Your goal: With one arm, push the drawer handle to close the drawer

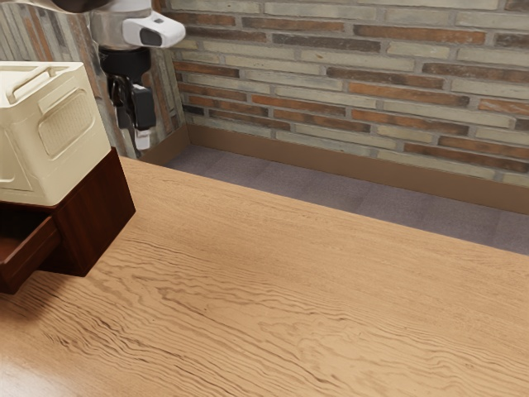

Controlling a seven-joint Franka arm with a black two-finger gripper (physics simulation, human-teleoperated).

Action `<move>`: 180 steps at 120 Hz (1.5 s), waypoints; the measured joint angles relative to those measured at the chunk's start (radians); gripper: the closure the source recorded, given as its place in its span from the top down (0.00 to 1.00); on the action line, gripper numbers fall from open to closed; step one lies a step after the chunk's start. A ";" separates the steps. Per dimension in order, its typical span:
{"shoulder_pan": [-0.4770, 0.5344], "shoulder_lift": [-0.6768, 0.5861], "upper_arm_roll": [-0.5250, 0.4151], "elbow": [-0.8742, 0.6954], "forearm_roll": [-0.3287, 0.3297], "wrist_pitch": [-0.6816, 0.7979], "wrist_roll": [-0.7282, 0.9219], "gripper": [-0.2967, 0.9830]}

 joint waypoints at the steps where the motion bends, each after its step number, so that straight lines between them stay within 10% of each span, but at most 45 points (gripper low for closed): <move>1: 0.001 0.000 0.000 0.000 0.000 0.000 0.003 0.77; 24: 0.040 -0.008 -0.001 0.029 0.000 -0.010 0.058 0.77; 34: 0.167 -0.254 0.035 0.134 0.007 -0.070 0.075 0.76; 46: 0.539 -0.476 0.166 -0.195 0.044 -0.088 0.087 0.76; 56: 0.599 -0.505 0.338 -0.532 0.067 0.013 0.085 0.75; 80: 0.692 -0.333 0.490 -0.865 0.150 0.348 0.096 0.38; 121: 0.676 -0.166 0.452 -0.905 0.192 0.789 0.162 0.18; 180: 0.657 -0.133 0.386 -0.901 0.082 0.920 0.266 0.16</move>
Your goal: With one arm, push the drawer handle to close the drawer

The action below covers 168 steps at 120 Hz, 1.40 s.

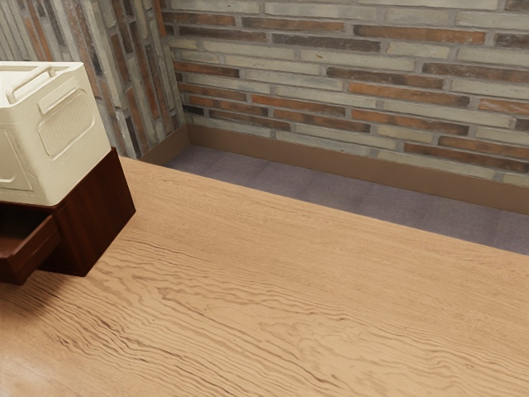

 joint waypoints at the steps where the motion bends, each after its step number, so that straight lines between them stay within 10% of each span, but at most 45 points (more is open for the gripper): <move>1: 0.000 0.000 0.000 0.001 -0.001 0.001 0.001 0.16; 168: 0.025 0.295 -0.112 0.345 -0.103 0.012 0.218 0.15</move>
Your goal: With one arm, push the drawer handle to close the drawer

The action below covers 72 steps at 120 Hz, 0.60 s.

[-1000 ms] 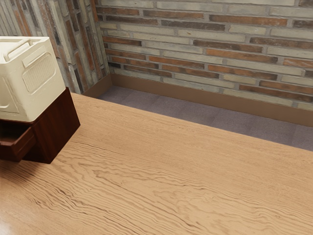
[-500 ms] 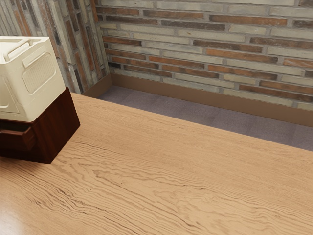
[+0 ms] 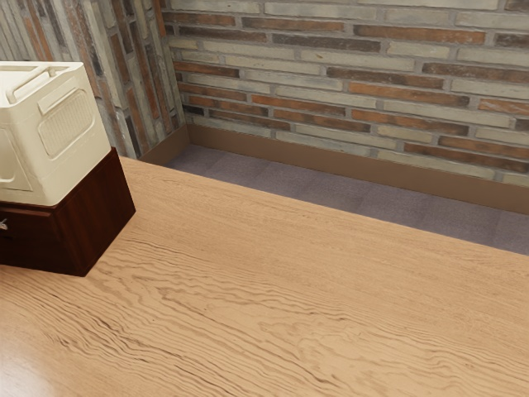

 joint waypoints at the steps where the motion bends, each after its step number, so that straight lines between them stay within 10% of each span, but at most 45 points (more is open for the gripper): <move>1: 0.000 0.000 0.000 0.000 0.000 0.000 0.001 0.15; 60: 0.008 0.058 -0.006 0.075 -0.004 -0.007 0.234 0.13; 72: -0.055 -0.221 -0.009 -0.142 -0.012 -0.020 0.180 0.17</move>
